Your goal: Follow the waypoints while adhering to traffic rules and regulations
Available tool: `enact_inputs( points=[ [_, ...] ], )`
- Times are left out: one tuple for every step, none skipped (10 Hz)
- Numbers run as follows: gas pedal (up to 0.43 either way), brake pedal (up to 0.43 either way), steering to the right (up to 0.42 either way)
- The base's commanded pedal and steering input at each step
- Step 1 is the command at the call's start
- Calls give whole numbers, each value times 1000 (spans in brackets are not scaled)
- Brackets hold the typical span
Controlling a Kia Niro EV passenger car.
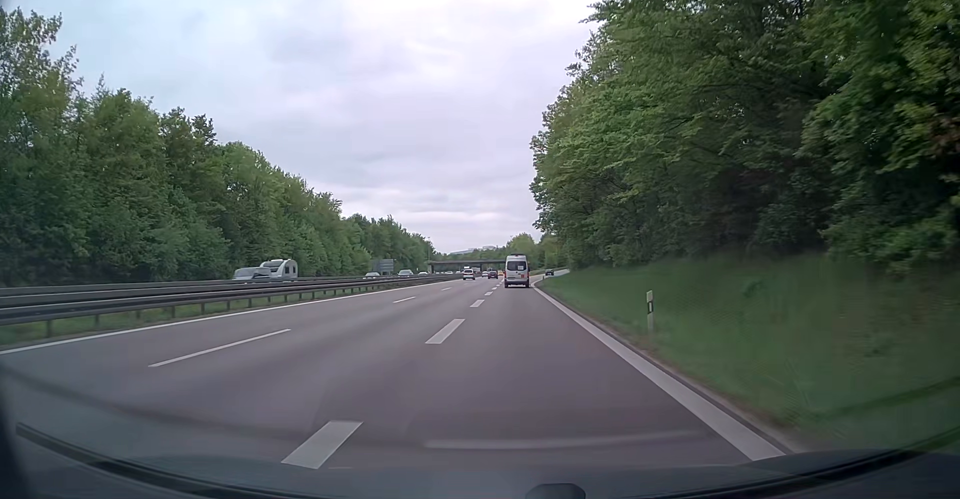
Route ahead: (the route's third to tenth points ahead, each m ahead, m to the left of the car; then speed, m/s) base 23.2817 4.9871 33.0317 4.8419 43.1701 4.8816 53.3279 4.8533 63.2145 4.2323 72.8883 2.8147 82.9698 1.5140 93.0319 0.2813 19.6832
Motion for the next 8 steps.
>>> enact_inputs(
  points=[
    [130, 0, 1],
    [130, 0, 1],
    [138, 0, 1],
    [138, 0, 1],
    [138, 0, 2],
    [138, 0, 2],
    [138, 0, 2],
    [138, 0, 2]
  ],
)
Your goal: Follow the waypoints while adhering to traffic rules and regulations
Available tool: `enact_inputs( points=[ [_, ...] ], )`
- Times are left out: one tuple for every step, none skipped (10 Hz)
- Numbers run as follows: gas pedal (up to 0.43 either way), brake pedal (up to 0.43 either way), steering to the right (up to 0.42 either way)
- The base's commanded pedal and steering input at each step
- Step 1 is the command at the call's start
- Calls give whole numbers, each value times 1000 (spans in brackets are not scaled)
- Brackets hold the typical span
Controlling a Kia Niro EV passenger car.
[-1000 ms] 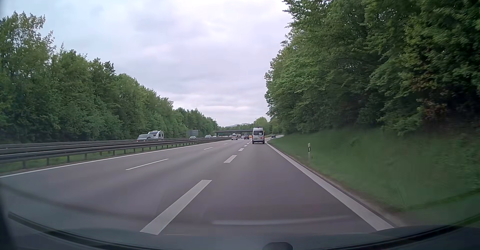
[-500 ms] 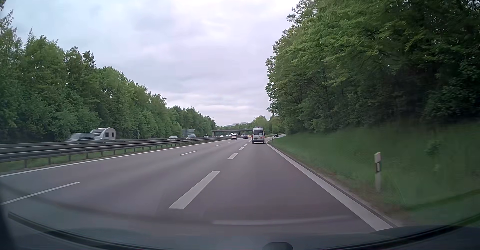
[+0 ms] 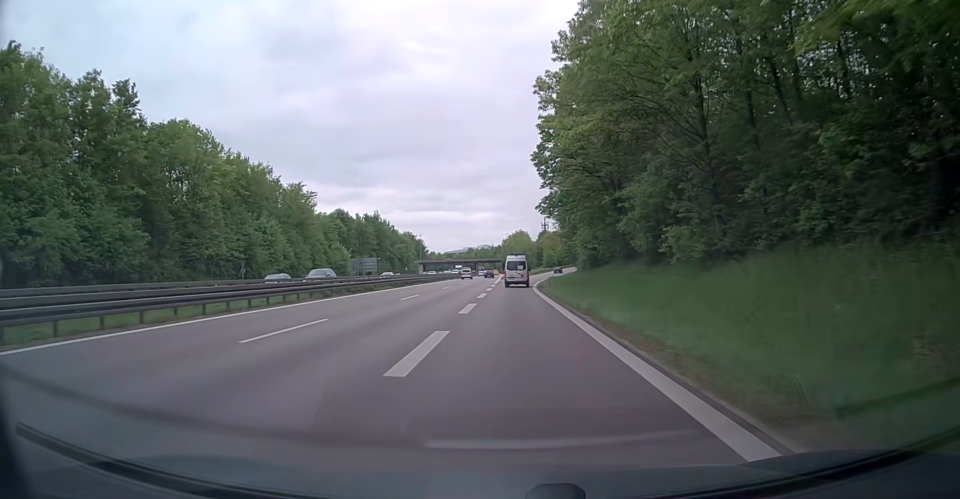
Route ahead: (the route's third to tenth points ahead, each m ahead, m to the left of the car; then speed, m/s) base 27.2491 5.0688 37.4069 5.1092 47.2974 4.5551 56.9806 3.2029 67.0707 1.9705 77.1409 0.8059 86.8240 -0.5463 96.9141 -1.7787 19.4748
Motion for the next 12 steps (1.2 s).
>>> enact_inputs(
  points=[
    [138, 0, 3],
    [138, 0, 3],
    [138, 0, 3],
    [138, 0, 3],
    [138, 0, 3],
    [138, 0, 3],
    [150, 0, 3],
    [157, 0, 3],
    [169, 0, 3],
    [169, 0, 3],
    [169, 0, 3],
    [169, 0, 3]
  ],
)
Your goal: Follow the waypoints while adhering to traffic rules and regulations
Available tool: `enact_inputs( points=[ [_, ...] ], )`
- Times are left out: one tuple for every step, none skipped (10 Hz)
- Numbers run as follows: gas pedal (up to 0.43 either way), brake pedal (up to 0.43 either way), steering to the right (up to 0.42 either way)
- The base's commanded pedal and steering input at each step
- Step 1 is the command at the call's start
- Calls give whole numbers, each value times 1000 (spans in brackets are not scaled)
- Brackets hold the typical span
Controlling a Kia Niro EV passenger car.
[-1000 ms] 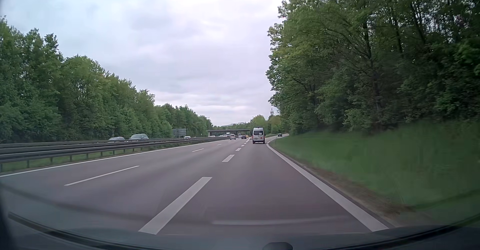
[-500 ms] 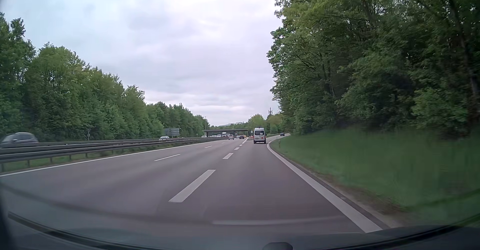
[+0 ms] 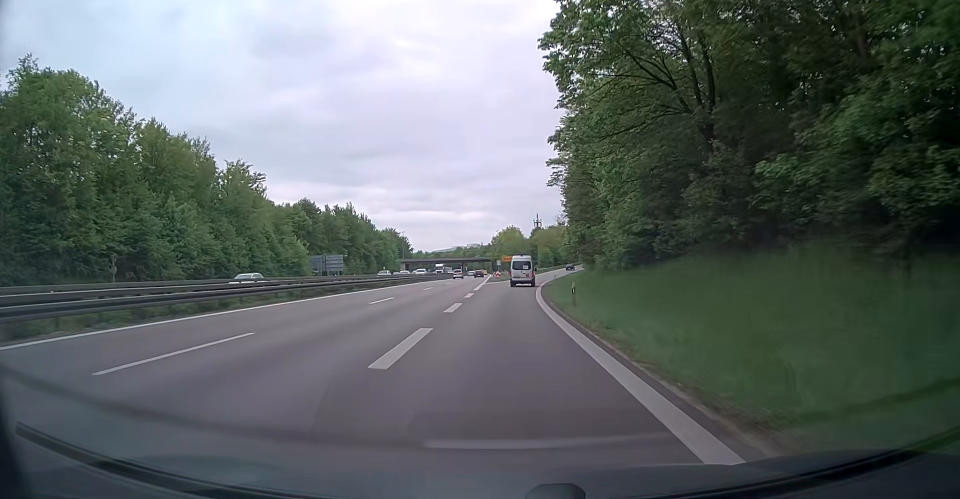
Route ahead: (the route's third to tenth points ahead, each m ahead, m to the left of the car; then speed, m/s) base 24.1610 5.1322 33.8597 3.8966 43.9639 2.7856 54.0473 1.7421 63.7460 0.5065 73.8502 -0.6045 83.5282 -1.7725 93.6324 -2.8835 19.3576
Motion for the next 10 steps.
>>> enact_inputs(
  points=[
    [169, 0, 3],
    [169, 0, 3],
    [169, 0, 2],
    [169, 0, 2],
    [169, 0, 2],
    [169, 0, 2],
    [169, 0, 2],
    [169, 0, 2],
    [169, 0, 2],
    [169, 0, 3]
  ],
)
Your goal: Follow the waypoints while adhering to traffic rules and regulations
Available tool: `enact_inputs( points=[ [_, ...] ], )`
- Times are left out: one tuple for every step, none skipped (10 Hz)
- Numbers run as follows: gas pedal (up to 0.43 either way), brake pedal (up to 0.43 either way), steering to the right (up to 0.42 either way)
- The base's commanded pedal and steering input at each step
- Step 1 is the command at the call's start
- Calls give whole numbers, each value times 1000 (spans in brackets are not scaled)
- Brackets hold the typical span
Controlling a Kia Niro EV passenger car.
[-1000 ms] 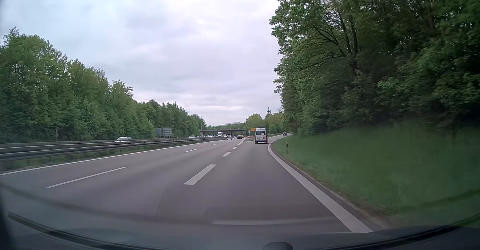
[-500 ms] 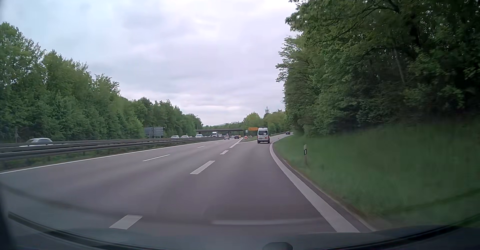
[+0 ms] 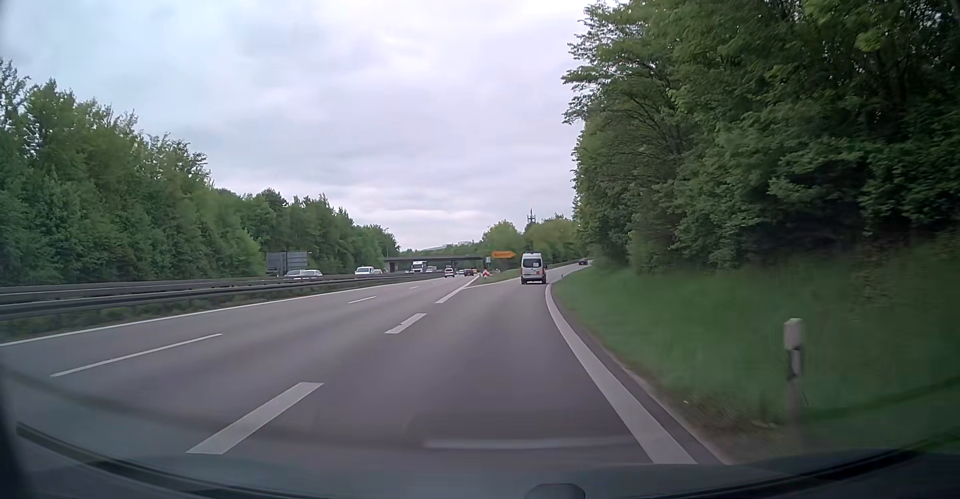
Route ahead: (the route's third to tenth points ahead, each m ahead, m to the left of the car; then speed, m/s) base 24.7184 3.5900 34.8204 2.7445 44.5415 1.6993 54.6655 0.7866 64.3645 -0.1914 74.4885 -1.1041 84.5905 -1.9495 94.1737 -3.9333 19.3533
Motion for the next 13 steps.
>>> enact_inputs(
  points=[
    [169, 0, 4],
    [169, 0, 5],
    [169, 0, 6],
    [169, 0, 6],
    [169, 0, 6],
    [169, 0, 6],
    [169, 0, 6],
    [157, 0, 7],
    [157, 0, 8],
    [157, 0, 8],
    [150, 0, 8],
    [150, 0, 8],
    [150, 0, 8]
  ],
)
